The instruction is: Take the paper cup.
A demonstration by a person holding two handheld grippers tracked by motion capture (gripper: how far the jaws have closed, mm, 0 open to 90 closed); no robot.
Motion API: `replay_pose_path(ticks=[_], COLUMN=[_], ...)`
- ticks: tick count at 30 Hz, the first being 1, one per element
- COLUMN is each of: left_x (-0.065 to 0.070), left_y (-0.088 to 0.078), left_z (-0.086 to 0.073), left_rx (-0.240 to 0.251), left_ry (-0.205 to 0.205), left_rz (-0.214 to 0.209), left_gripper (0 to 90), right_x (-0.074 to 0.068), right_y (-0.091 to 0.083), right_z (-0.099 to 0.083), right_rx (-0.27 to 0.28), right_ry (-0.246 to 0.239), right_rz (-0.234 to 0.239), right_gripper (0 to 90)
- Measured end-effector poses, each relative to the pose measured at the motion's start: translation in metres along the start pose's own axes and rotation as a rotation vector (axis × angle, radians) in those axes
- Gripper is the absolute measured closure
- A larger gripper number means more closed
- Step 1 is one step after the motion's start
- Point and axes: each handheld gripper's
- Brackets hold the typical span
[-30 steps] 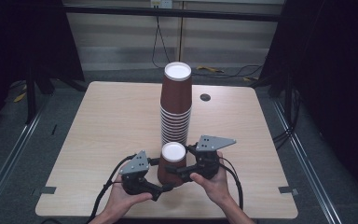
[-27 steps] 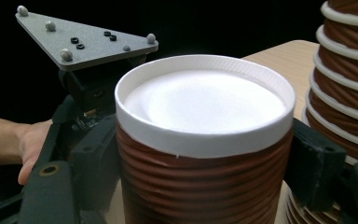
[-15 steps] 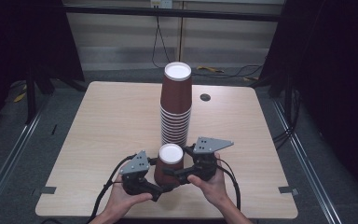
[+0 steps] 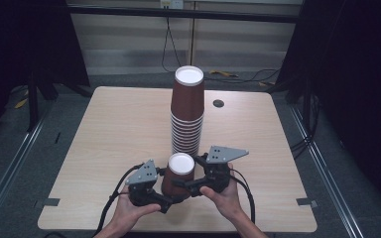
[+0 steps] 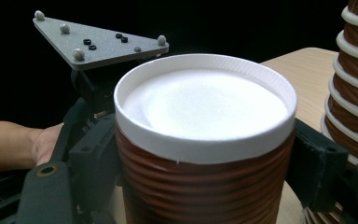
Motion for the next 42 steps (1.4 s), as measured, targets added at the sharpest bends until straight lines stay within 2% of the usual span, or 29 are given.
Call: replay_pose_path(ticks=[7,11,17,25,35,42], left_x=[-0.001,-0.001,-0.003,-0.007,-0.011,-0.014], left_y=[-0.001,-0.003,-0.006,-0.012,-0.014,-0.020], left_z=[0.000,0.000,0.000,0.001,0.002,0.008], left_rx=[-0.007,0.009,0.010,0.000,-0.039,-0.088], left_ry=[0.000,-0.006,-0.017,-0.035,-0.054,-0.029], left_rz=[0.002,0.000,0.005,0.014,0.019,0.057], left_gripper=[11.7,11.8,11.9,11.8,12.0,12.1], right_x=[0.002,0.003,0.003,0.004,0.007,0.011], right_y=[0.000,0.001,-0.001,-0.008,-0.016,-0.020], right_z=[0.000,0.000,0.002,0.005,0.007,0.006], right_rx=[-0.005,-0.013,-0.023,-0.002,-0.006,-0.031], right_ry=[0.007,0.017,0.025,0.028,0.030,0.028], right_rz=[0.012,0.008,0.000,0.005,-0.003,0.004], right_gripper=[19.9,13.5,13.1,13.2,13.2,13.3])
Point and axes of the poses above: each handheld gripper's, and its own axes: y roughly forward along the jaws, z roughly out of its top, x roughly to its right, and after that the axes turned 2 degrees about -z, right-handed
